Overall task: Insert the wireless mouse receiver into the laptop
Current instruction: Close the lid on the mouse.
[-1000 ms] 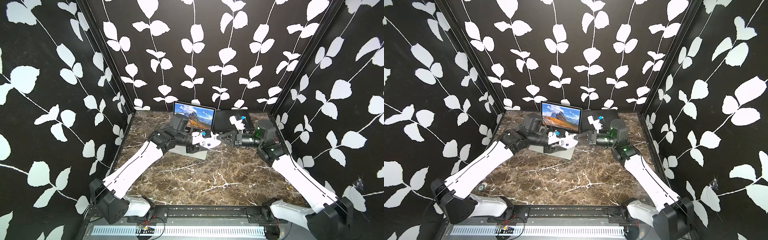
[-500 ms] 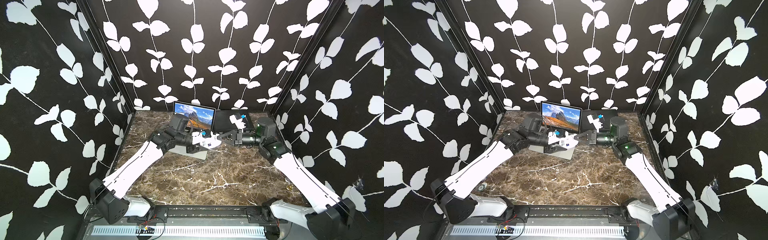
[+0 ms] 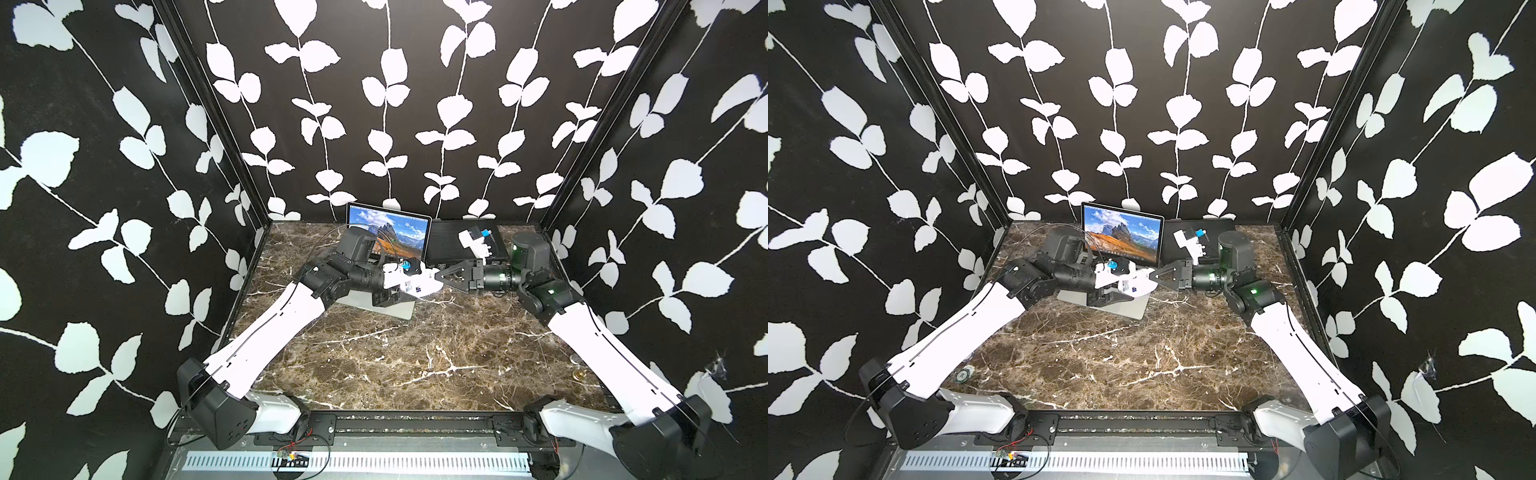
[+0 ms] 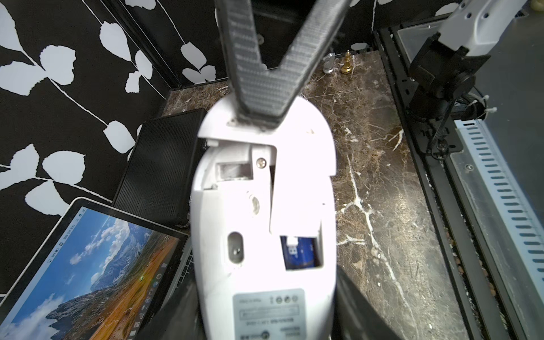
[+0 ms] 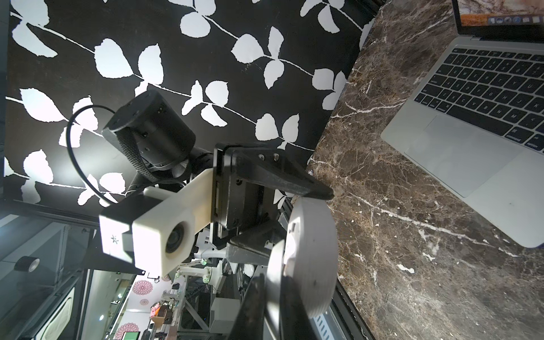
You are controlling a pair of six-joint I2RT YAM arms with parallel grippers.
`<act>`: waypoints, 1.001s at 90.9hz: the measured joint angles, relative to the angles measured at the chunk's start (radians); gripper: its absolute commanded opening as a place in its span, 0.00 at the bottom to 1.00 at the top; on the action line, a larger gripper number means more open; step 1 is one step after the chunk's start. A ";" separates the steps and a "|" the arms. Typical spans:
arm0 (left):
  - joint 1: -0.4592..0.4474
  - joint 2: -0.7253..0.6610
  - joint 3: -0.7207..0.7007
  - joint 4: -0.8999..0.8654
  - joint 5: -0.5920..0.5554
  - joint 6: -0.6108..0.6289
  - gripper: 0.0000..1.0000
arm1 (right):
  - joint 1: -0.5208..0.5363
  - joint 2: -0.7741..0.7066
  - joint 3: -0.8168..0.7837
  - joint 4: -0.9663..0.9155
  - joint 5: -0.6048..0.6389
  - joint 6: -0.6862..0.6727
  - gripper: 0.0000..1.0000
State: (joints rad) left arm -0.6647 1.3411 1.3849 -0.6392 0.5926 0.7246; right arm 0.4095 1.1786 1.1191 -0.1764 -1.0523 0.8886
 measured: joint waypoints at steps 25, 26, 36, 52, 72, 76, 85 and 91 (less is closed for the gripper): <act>0.000 0.000 0.002 -0.013 0.003 0.001 0.55 | 0.000 0.022 0.038 -0.069 0.005 -0.043 0.15; 0.000 0.000 0.003 -0.014 0.004 0.001 0.55 | 0.000 0.023 0.039 -0.072 0.005 -0.045 0.15; 0.000 0.003 0.012 -0.031 0.010 0.002 0.54 | 0.000 0.031 0.058 -0.106 0.009 -0.068 0.16; 0.003 0.016 0.043 -0.065 0.013 0.009 0.54 | 0.000 0.045 0.089 -0.152 0.018 -0.101 0.16; 0.006 0.018 0.047 -0.078 0.008 0.010 0.54 | 0.002 0.059 0.092 -0.173 0.021 -0.116 0.18; 0.006 0.018 0.047 -0.078 0.008 0.010 0.53 | 0.002 0.061 0.095 -0.182 0.022 -0.119 0.18; 0.006 0.019 0.047 -0.078 0.006 0.010 0.53 | 0.003 0.067 0.110 -0.211 0.029 -0.134 0.19; 0.006 0.019 0.047 -0.077 0.007 0.010 0.53 | 0.005 0.070 0.124 -0.233 0.035 -0.145 0.20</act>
State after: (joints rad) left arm -0.6582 1.3598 1.4322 -0.7158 0.5995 0.7341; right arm 0.4145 1.2484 1.2430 -0.4095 -1.0168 0.7441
